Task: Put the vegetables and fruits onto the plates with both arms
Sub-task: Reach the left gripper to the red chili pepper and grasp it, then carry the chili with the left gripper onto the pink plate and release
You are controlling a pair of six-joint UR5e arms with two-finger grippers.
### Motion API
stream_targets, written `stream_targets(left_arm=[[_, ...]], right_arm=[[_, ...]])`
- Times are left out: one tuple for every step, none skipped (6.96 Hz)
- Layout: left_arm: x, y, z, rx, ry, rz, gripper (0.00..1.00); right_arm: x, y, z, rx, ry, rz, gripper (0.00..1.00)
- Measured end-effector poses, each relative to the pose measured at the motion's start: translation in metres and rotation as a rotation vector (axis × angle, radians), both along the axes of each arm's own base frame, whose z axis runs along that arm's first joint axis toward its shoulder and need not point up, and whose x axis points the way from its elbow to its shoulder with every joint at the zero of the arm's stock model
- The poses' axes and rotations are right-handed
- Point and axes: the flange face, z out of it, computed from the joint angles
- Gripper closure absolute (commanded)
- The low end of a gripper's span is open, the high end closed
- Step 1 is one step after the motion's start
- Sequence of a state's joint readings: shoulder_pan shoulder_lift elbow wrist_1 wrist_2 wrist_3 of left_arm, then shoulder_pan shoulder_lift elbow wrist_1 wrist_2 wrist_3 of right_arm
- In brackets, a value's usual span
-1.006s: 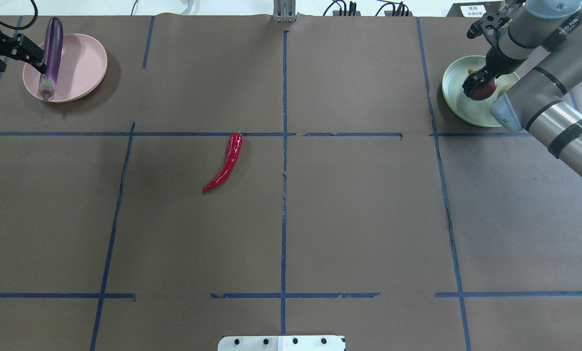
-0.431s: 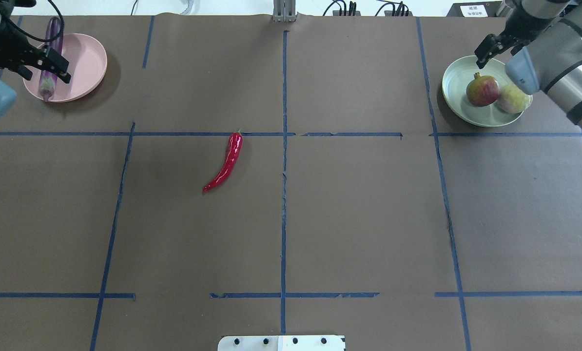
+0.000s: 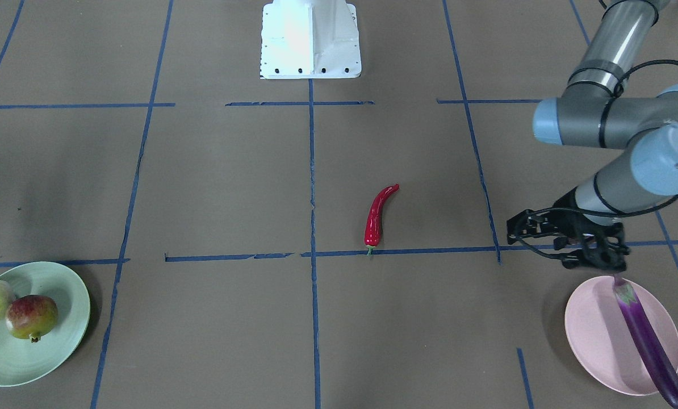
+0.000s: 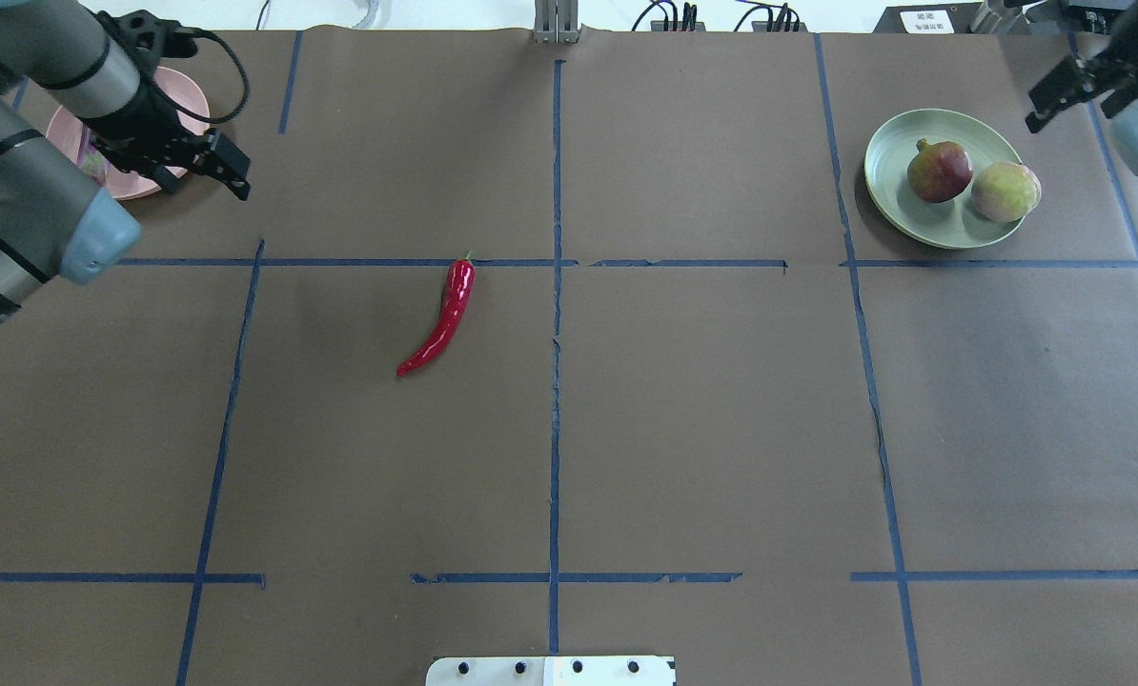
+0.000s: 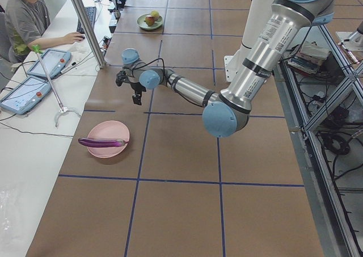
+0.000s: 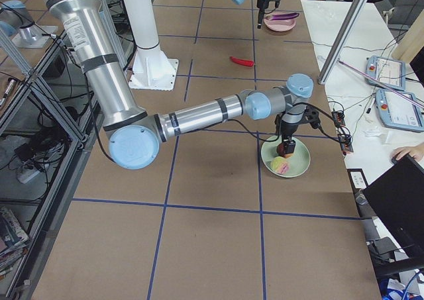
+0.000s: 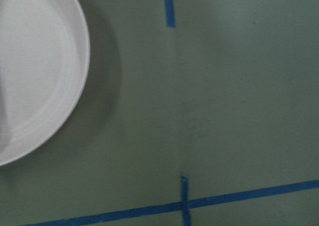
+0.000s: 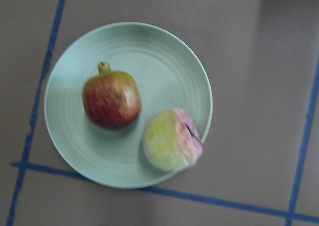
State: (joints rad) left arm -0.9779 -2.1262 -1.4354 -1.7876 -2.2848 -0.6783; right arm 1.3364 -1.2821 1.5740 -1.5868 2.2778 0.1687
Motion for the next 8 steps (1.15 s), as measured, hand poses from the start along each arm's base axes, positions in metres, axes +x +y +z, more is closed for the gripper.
stream_targets(left_arm=[[0.043, 0.016, -0.034, -0.013, 0.018, 0.004, 0.0], [0.086, 0.034, -0.061, -0.015, 0.011, -0.011, 0.0], [0.129, 0.056, -0.081, -0.003, -0.009, -0.033, 0.01], [0.169, 0.08, -0.095, 0.008, -0.03, -0.052, 0.11], [0.199, 0.095, -0.102, 0.013, -0.049, -0.068, 0.27], [0.223, 0.101, -0.104, 0.01, -0.071, -0.078, 0.33], [0.237, 0.102, -0.103, 0.006, -0.088, -0.081, 0.48], [0.242, 0.102, -0.101, 0.003, -0.097, -0.082, 0.92]], right_arm=[[0.03, 0.043, 0.031, 0.004, 0.003, -0.023, 0.0], [0.056, 0.074, 0.06, 0.005, -0.005, -0.047, 0.0], [0.071, 0.096, 0.081, 0.003, -0.019, -0.064, 0.0], [0.077, 0.105, 0.09, -0.001, -0.03, -0.07, 0.0], [0.079, 0.109, 0.093, -0.003, -0.036, -0.071, 0.0], [0.08, 0.11, 0.094, -0.004, -0.038, -0.071, 0.0], [0.08, 0.11, 0.094, -0.005, -0.039, -0.069, 0.0], [0.08, 0.11, 0.094, -0.005, -0.039, -0.069, 0.0]])
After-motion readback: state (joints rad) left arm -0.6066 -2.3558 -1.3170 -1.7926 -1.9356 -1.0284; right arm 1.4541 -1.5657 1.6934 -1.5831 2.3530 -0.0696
